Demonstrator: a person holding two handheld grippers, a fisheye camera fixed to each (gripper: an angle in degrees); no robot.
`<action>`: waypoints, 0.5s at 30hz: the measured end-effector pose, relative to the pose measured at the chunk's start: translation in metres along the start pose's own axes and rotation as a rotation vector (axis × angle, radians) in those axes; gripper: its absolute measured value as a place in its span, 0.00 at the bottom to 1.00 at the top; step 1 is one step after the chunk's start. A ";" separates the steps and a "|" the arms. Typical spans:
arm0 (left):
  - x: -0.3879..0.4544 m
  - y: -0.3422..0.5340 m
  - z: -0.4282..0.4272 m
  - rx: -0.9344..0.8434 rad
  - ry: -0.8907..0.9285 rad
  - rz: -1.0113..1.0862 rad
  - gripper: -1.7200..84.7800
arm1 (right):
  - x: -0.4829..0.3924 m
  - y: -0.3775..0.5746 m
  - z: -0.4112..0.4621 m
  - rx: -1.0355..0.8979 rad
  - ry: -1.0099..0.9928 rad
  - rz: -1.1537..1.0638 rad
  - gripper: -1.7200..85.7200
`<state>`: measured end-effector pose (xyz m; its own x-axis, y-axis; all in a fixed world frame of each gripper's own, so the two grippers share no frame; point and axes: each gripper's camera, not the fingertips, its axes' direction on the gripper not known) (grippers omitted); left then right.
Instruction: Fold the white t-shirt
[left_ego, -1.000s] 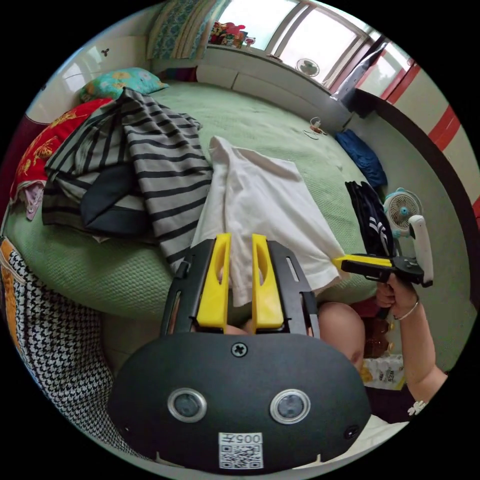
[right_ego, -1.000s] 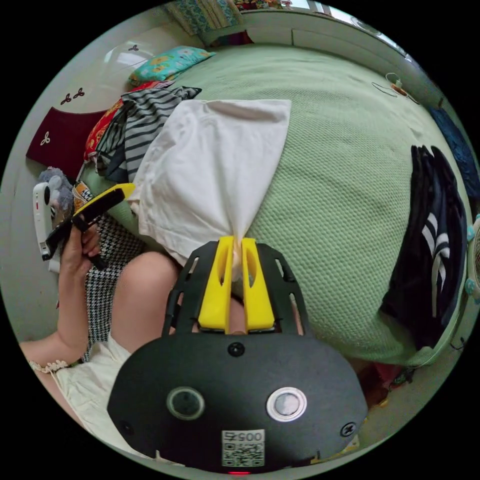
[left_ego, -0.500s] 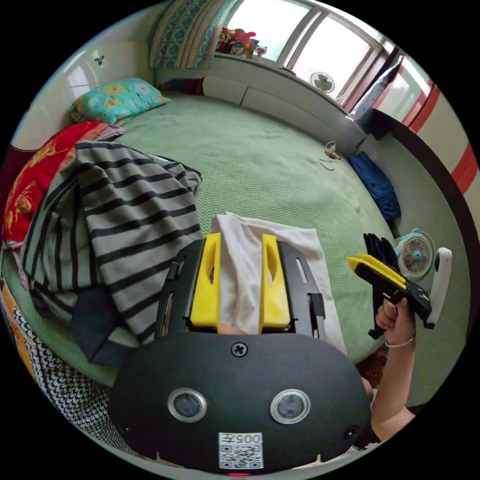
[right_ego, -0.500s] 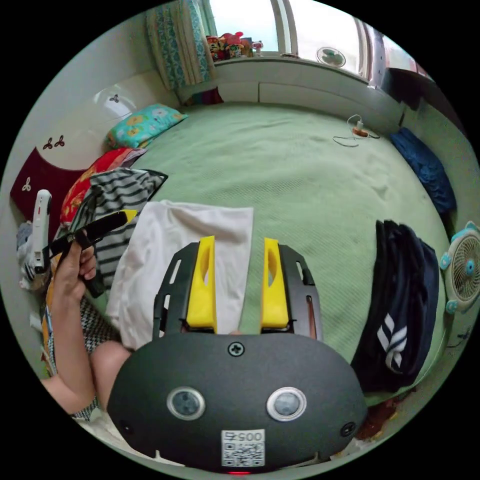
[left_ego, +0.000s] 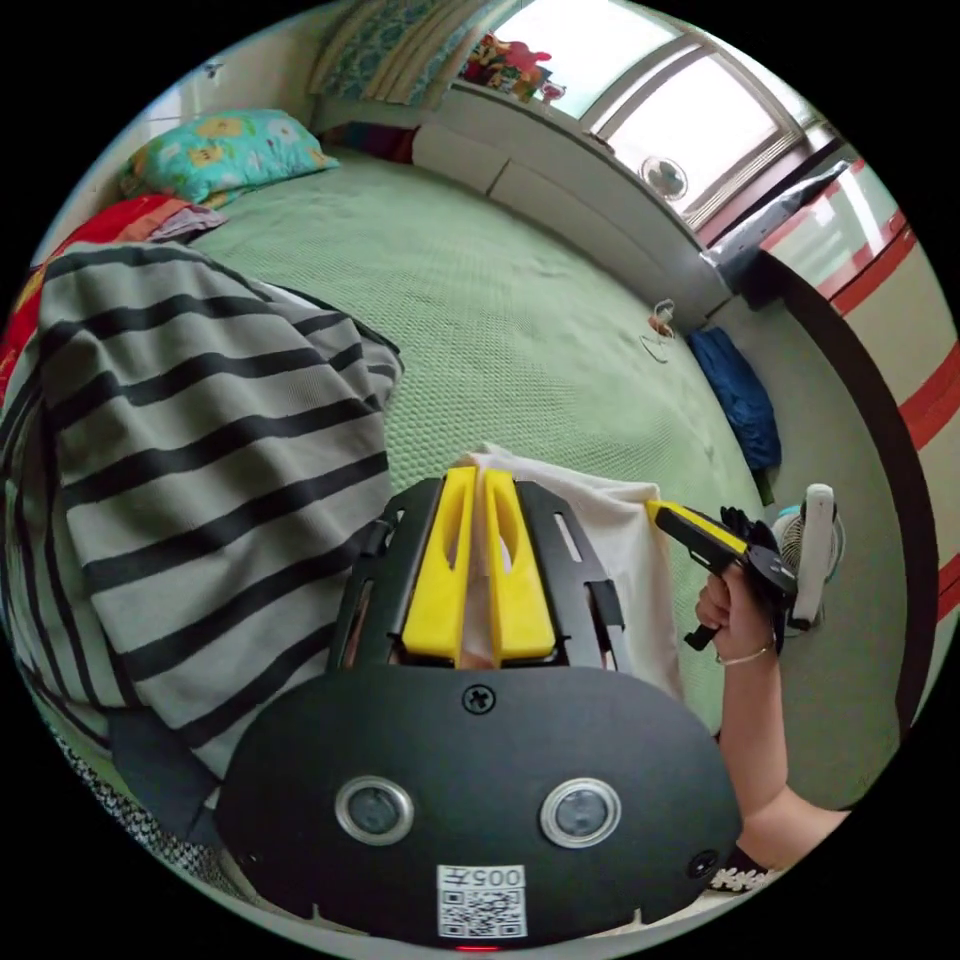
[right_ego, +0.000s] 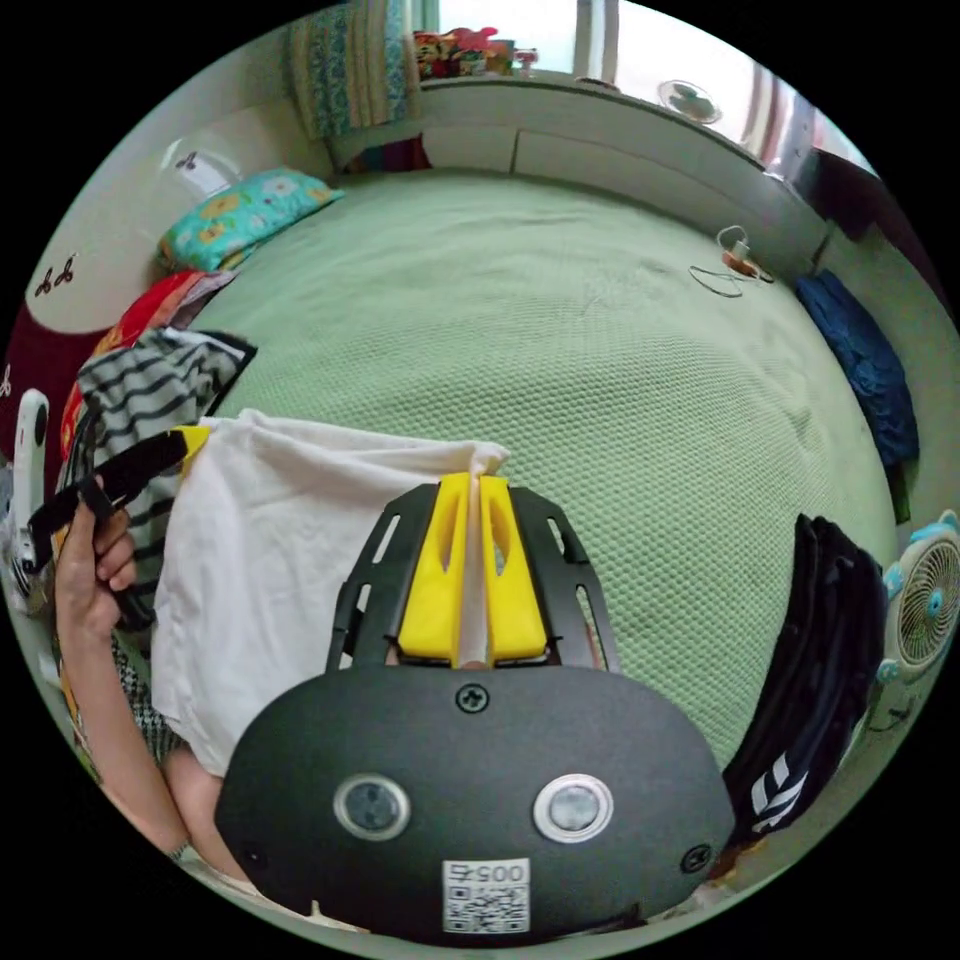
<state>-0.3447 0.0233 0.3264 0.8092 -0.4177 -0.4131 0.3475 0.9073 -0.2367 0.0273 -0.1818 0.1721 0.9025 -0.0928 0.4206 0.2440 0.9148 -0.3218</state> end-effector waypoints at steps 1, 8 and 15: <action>0.002 -0.002 -0.001 0.006 -0.005 0.008 0.05 | 0.005 -0.001 -0.002 0.030 0.007 0.036 0.01; 0.024 -0.009 -0.008 0.006 0.001 0.122 0.10 | 0.015 0.014 -0.018 0.067 0.086 0.085 0.08; 0.045 -0.004 -0.004 -0.107 -0.024 0.171 0.15 | 0.013 0.082 -0.059 -0.001 0.000 0.031 0.15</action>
<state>-0.3119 0.0010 0.3053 0.8637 -0.2558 -0.4342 0.1530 0.9540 -0.2577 0.0800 -0.1311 0.1007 0.9097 -0.0644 0.4102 0.2163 0.9167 -0.3360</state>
